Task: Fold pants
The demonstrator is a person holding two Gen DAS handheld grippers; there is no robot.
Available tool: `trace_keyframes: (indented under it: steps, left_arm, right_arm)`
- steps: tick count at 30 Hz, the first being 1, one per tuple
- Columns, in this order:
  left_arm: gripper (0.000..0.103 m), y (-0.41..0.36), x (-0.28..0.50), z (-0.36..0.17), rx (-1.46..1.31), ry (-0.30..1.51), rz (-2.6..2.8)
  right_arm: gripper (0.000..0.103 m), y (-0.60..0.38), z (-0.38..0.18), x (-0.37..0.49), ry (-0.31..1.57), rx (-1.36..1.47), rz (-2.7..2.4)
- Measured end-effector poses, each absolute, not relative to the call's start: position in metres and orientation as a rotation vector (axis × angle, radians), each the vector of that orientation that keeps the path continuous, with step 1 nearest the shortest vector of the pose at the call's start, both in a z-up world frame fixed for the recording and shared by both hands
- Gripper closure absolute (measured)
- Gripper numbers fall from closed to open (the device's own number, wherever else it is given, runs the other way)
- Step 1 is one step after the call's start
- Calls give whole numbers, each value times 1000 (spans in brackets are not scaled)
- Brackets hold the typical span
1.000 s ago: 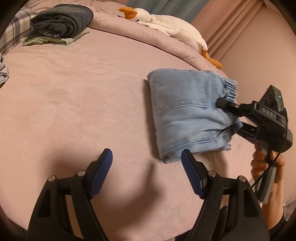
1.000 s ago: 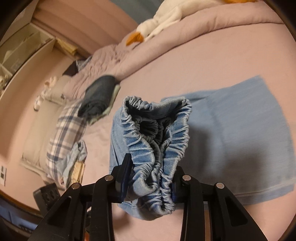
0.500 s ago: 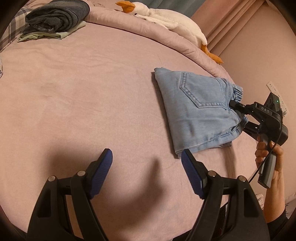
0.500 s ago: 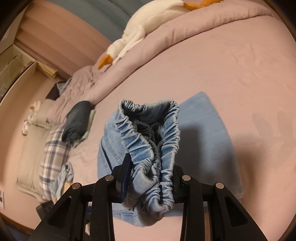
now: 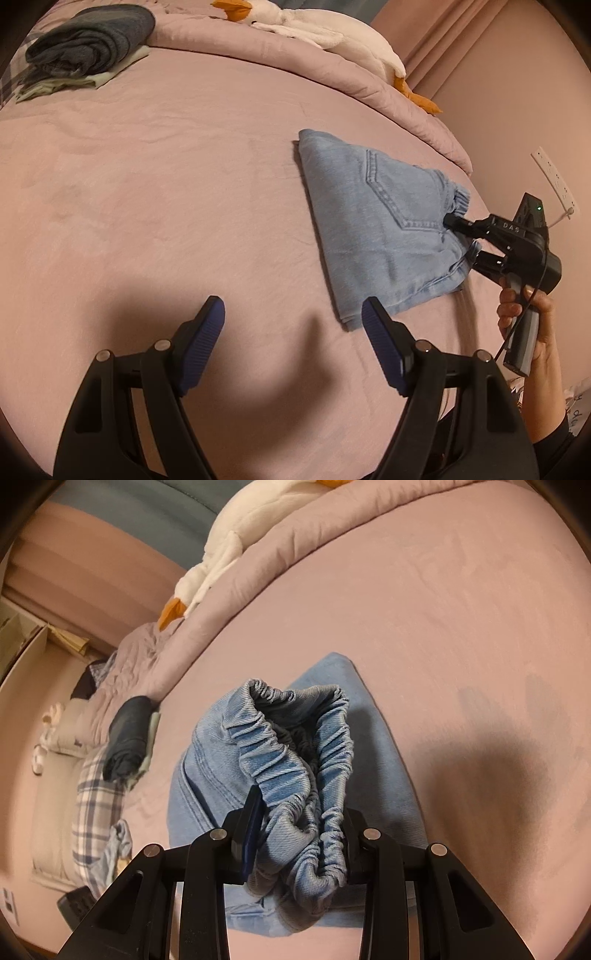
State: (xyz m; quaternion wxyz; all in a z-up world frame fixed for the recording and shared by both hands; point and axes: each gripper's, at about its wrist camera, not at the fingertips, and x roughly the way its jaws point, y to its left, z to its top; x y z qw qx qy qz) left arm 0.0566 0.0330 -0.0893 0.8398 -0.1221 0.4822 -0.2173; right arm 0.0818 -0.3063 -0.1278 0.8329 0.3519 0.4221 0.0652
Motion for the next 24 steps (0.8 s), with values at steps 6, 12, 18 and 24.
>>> trace_keyframes:
  steps: [6,12,18,24]
  left_arm:
    - [26,15,69,-80,-231,996,-474]
    - [22,-9,87,-72,-194,961,-486]
    - [21,-35,110,-73,-164,942,-487]
    - [22,-55,118,-80,-103,951,-499]
  right_arm:
    - [68,-310,-136,79,906,751,127]
    - [68,-309,-125,78,906,720,121]
    - [68,-311,-127,74,916,684,115]
    - [68,-312,-139,78,935,663,112]
